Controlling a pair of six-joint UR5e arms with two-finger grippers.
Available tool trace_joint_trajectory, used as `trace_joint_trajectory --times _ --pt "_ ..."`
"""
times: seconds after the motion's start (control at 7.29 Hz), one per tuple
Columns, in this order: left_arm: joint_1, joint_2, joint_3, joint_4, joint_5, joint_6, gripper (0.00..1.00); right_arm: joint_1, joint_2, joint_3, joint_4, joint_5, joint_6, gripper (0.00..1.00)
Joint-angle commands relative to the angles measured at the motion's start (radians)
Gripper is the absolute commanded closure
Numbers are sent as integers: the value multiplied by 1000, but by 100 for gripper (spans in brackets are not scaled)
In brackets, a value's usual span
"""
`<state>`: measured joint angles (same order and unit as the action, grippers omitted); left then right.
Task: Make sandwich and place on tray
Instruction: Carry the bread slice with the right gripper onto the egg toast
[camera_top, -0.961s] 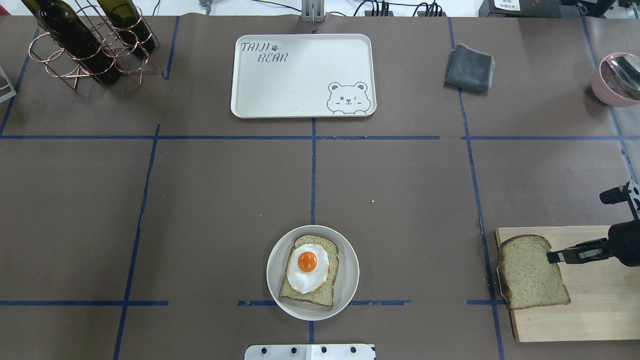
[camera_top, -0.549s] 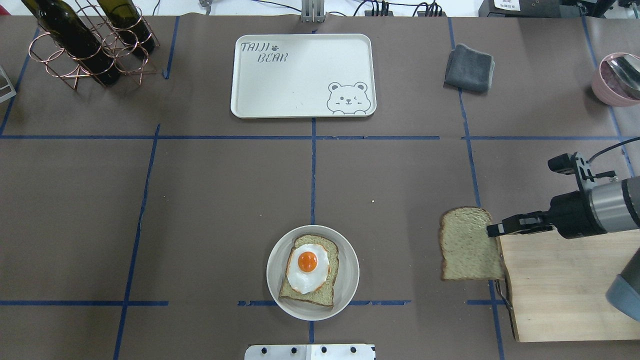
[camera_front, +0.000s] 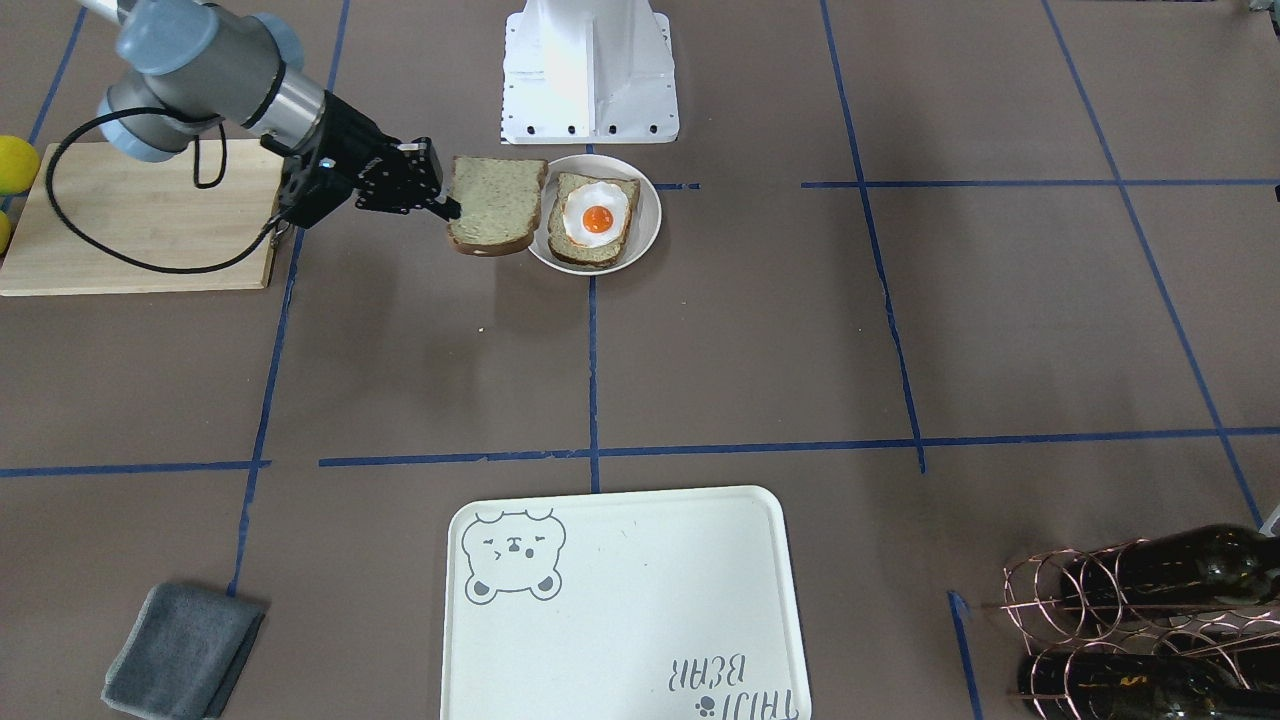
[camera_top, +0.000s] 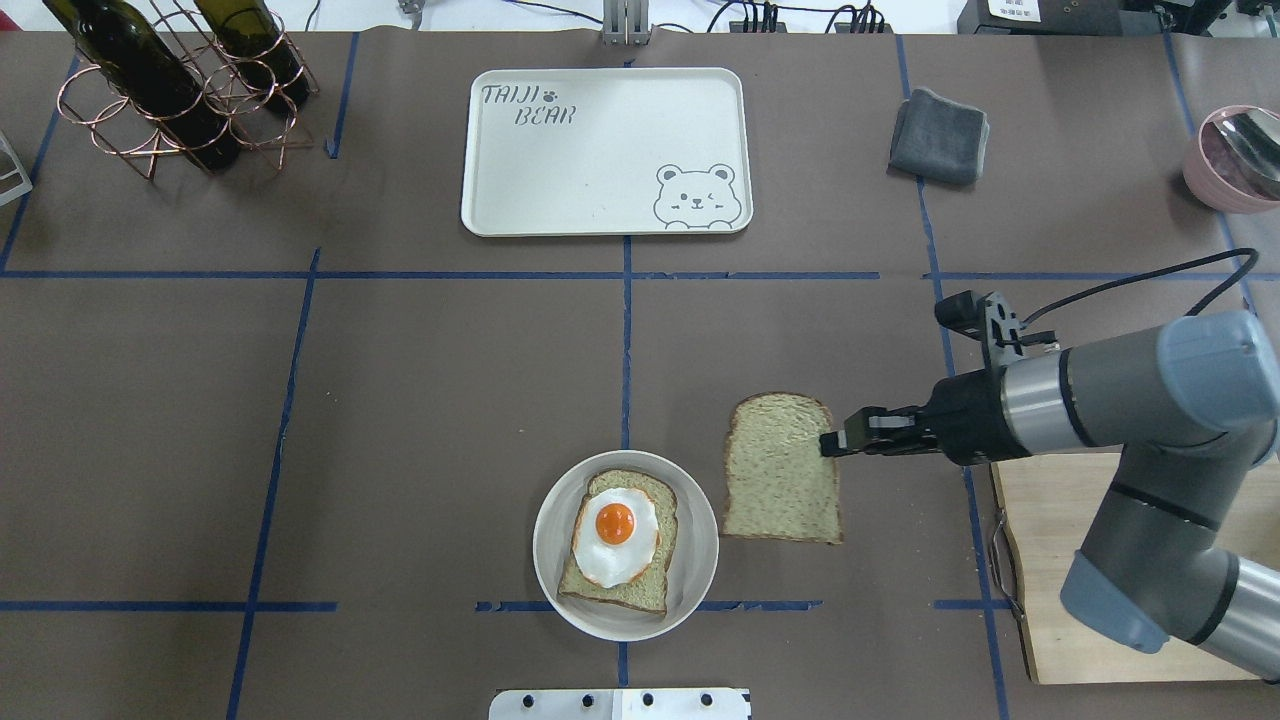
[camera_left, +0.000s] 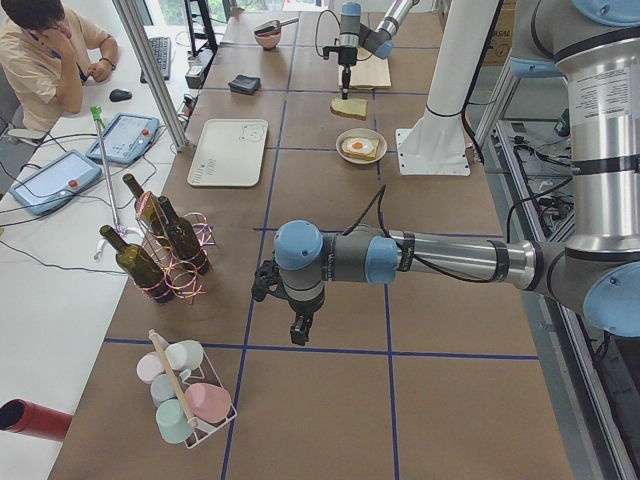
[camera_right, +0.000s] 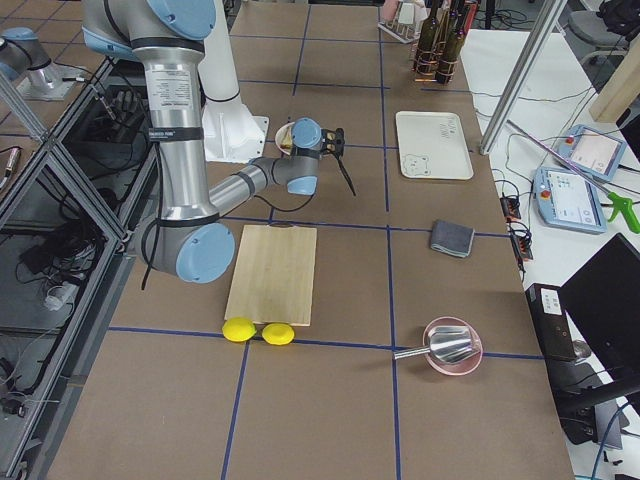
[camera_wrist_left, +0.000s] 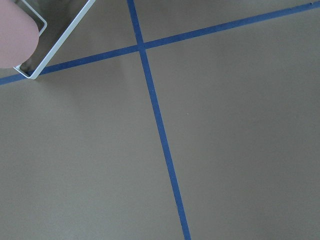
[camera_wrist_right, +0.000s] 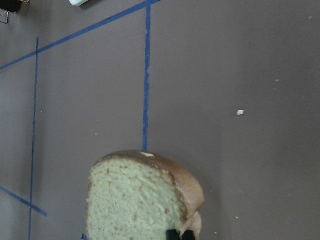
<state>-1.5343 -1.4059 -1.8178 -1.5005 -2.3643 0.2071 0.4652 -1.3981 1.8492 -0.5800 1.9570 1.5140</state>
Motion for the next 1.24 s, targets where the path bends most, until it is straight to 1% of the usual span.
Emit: trace_joint_trajectory --times 0.0,0.14,0.27,0.41,0.69,0.82,0.96,1.1 --pt "0 -1 12 -6 -1 0 0 -158 101 -8 -143 -200 26 100" --pt "0 -1 12 -6 -1 2 0 -187 120 -22 -171 -242 31 100" --pt "0 1 12 -6 -1 2 0 -223 123 -42 -170 -292 81 100" --pt "2 -1 12 -7 -1 2 0 -243 123 -47 -172 -321 95 100" --pt "2 -1 12 -7 -1 0 0 -241 119 -45 -172 -322 94 100" --pt "2 -1 12 -7 -1 2 0 -229 117 -42 -173 -314 89 46" --pt "2 -1 12 -7 -1 0 0 -212 117 -39 -175 -308 84 0" --pt "2 -1 12 -7 -1 2 0 -182 116 -38 -185 -265 81 0"
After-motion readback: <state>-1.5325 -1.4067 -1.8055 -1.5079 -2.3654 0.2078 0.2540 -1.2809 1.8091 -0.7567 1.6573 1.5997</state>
